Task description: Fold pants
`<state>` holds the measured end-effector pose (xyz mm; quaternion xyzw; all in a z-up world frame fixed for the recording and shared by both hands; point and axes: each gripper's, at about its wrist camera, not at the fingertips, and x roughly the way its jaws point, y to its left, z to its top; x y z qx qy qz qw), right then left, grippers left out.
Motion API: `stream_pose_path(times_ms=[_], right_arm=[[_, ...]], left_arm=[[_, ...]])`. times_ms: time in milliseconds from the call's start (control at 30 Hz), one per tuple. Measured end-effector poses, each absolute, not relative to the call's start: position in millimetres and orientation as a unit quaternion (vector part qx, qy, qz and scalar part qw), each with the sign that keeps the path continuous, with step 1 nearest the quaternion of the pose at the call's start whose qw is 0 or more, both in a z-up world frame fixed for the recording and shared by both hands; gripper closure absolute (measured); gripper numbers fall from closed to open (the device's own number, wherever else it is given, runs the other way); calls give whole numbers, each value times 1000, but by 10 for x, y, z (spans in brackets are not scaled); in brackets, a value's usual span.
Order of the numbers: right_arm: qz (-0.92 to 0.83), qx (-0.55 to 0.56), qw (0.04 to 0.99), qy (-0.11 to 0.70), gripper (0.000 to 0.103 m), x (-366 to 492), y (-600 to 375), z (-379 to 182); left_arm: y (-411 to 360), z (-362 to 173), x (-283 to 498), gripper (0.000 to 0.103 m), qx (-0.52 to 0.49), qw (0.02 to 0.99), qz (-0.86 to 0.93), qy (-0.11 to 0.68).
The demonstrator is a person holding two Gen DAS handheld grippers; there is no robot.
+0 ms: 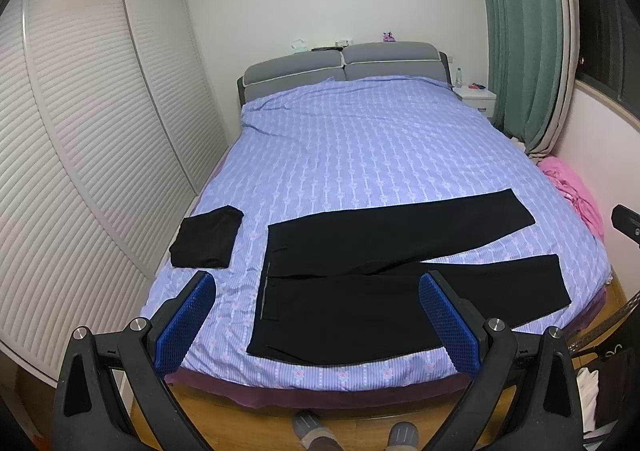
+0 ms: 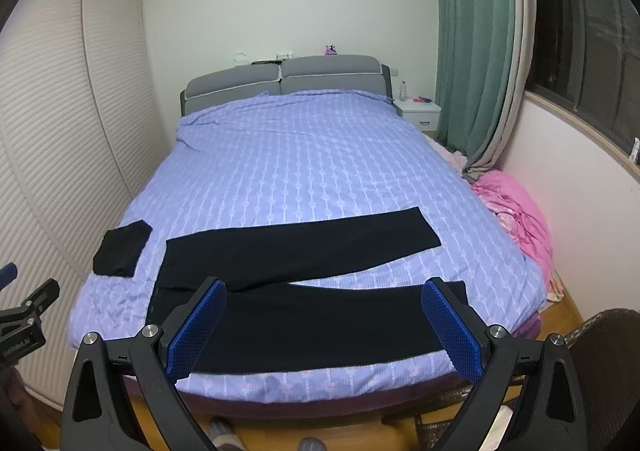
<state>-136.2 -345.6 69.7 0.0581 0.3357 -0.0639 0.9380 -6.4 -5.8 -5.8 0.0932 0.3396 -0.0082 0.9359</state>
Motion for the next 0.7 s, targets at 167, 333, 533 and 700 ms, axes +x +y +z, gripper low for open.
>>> stream_pose_path(times_ms=[167, 333, 533, 700], right_arm=[[-68, 60, 934, 344, 3, -1333, -3464, 716], [-73, 70, 929, 355, 3, -1304, -3471, 704], [-86, 55, 928, 358, 4, -1210, -3352, 681], [-97, 48, 927, 360, 4, -1100, -3241, 695]], left_arm=[[-76, -45, -54, 0, 94, 934, -17, 345], [-37, -8, 14, 0, 95, 935, -28, 341], [34, -29, 237, 0, 95, 934, -49, 341], [93, -44, 440, 0, 99, 931, -67, 345]])
